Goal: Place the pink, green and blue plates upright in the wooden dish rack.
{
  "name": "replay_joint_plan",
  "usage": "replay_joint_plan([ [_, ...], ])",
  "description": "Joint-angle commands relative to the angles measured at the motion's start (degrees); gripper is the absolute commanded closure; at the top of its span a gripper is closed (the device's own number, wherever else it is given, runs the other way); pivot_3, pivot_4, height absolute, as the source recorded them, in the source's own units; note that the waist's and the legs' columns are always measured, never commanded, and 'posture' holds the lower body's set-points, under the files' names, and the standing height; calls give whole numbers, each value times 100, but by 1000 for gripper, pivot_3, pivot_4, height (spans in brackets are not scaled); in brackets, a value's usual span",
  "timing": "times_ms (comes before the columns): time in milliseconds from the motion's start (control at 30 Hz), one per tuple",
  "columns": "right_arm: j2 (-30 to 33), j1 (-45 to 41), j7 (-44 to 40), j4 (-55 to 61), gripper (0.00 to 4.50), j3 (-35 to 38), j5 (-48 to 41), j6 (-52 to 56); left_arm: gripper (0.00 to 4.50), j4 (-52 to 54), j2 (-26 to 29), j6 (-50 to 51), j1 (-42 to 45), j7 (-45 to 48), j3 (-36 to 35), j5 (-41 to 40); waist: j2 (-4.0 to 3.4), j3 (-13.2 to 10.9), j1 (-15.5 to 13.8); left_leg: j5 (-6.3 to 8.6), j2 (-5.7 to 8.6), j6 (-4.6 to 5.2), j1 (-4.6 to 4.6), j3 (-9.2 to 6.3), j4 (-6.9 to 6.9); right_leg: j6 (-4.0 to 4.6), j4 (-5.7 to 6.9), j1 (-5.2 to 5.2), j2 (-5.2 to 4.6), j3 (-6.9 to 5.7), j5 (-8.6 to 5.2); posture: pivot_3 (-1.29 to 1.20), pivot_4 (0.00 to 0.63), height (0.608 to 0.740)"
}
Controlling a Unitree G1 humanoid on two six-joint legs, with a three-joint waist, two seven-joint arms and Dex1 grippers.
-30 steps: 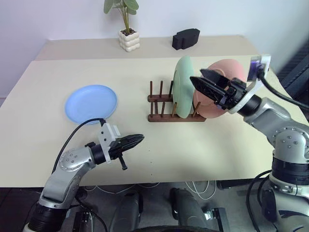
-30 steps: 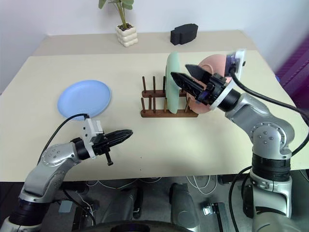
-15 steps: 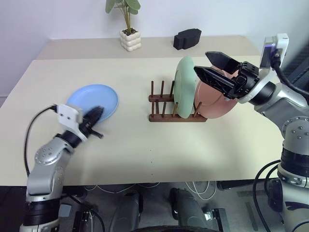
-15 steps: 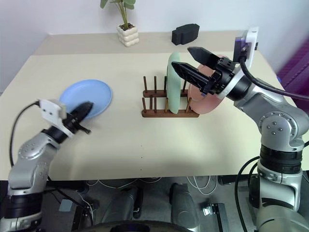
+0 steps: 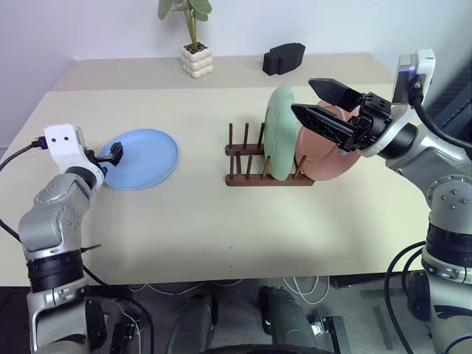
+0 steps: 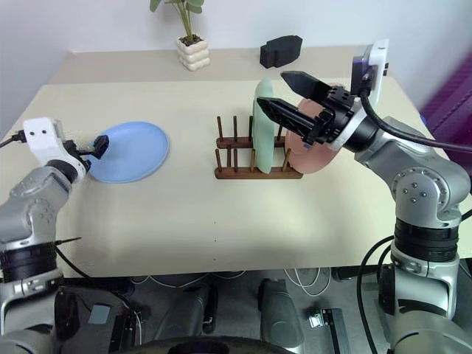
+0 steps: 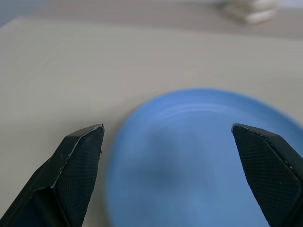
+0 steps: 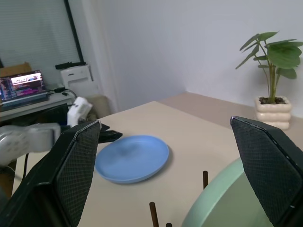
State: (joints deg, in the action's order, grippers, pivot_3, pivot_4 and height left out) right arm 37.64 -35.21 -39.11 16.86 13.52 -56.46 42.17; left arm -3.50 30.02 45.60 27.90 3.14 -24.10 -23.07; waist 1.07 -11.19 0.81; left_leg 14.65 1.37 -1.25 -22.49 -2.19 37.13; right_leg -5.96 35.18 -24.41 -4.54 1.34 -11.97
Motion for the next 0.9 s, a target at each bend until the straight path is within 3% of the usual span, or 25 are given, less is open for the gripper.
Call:
replay_joint_plan([
  [33, 207, 62, -218, 380, 0, 109, -24, -42, 45, -433, 207, 429, 343, -212, -140, 115, 2, -1, -1, 0, 1, 0, 0, 0, 0, 0, 0, 0, 0, 0, 0, 0, 150, 730],
  [333, 589, 703, -883, 952, 0, -66, 235, -205, 45, -1152, 169, 770, 705, -288, -88, 187, 9, -3, -13, 0, 1, -1, -1, -1, 1, 0, -2, 0, -4, 0, 0, 0, 150, 730],
  [467, 546, 759, -900, 971, 0, -141, 368, -304, 1327, -1237, 34, 666, 673, -428, -263, 150, 9, -3, -10, 0, 0, -2, -1, 0, 1, 0, -2, 0, -5, 1, 1, 0, 150, 730],
  [667, 479, 781, -967, 889, 0, -290, 585, -438, 4326, -1040, -137, 586, 518, -595, -471, 124, 10, -2, -17, 0, 0, -3, -1, 1, 1, 1, -2, -1, -7, 1, 1, 0, 150, 730],
  [800, 410, 723, -943, 806, 0, -429, 803, -575, 4480, -762, -331, 435, 426, -581, -641, 0, 11, -1, -14, 0, 0, -3, 1, 2, 1, 1, -1, -1, -8, 2, 1, 0, 150, 730],
  [900, 347, 526, -794, 610, 0, -677, 1423, -896, 4480, -259, -634, -220, 490, -450, -863, -273, 13, -2, -21, 0, 0, -3, 0, 1, 2, 1, -3, -1, -9, 2, 1, 0, 150, 730],
])
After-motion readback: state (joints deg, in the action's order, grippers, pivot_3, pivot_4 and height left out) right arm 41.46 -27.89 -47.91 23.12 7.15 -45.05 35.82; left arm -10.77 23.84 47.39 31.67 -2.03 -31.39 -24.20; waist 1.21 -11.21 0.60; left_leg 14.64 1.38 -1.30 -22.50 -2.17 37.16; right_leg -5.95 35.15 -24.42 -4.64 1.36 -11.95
